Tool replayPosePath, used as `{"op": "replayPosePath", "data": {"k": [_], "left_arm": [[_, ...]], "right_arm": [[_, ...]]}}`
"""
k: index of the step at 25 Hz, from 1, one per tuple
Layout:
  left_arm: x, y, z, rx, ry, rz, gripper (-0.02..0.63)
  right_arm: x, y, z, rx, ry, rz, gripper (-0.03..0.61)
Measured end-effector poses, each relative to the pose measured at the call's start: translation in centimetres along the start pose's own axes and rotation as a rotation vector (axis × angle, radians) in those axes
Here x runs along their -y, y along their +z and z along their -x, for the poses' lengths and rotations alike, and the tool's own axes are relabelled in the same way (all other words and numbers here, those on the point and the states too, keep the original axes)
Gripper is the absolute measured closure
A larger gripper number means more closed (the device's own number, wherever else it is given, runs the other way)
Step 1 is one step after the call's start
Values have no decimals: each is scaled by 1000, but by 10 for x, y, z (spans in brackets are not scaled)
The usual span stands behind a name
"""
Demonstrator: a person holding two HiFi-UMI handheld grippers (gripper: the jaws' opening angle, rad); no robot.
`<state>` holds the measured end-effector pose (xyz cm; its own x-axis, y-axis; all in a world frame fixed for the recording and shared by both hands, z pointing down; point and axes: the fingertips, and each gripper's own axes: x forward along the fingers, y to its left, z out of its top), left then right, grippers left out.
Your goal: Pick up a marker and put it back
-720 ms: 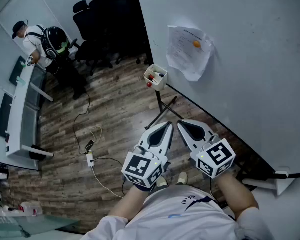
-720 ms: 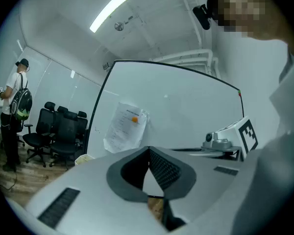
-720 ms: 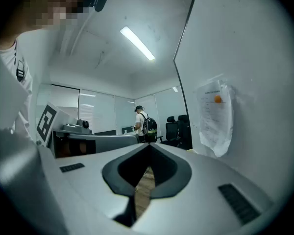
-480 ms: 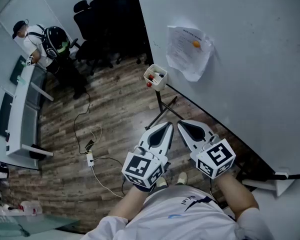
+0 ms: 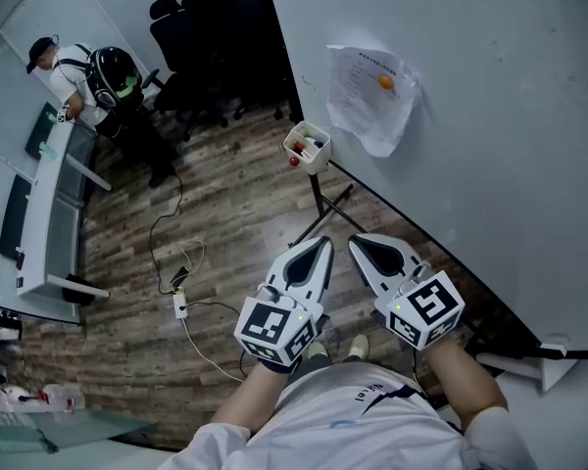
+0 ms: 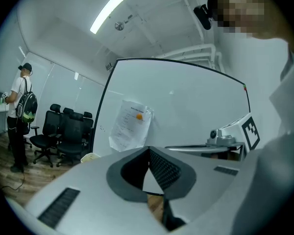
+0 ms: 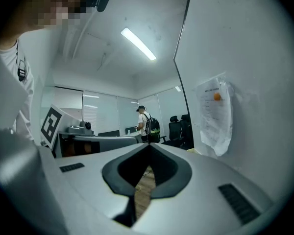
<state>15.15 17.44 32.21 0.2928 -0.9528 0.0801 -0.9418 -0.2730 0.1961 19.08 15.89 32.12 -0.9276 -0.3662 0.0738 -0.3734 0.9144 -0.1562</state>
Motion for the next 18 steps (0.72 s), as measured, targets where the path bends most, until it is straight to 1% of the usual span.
{"op": "replayPosePath", "data": {"k": [6,9,13,18], "left_arm": [[-11,-7,4,-8,66,-8,603],[-21,-9,3,-13,77,-5,603],[-39,-6,-8,-14,65,-20,603],[-78,-9,-30,-41,13,-33,603]], "right_arm": [[8,-3,-7,2,31,-19,566],[7,-1,-16,-1,39,-8,566],[17,0,-36,-4,24,-10,566],[33,-1,-74,-11,-32,-16,566]]}}
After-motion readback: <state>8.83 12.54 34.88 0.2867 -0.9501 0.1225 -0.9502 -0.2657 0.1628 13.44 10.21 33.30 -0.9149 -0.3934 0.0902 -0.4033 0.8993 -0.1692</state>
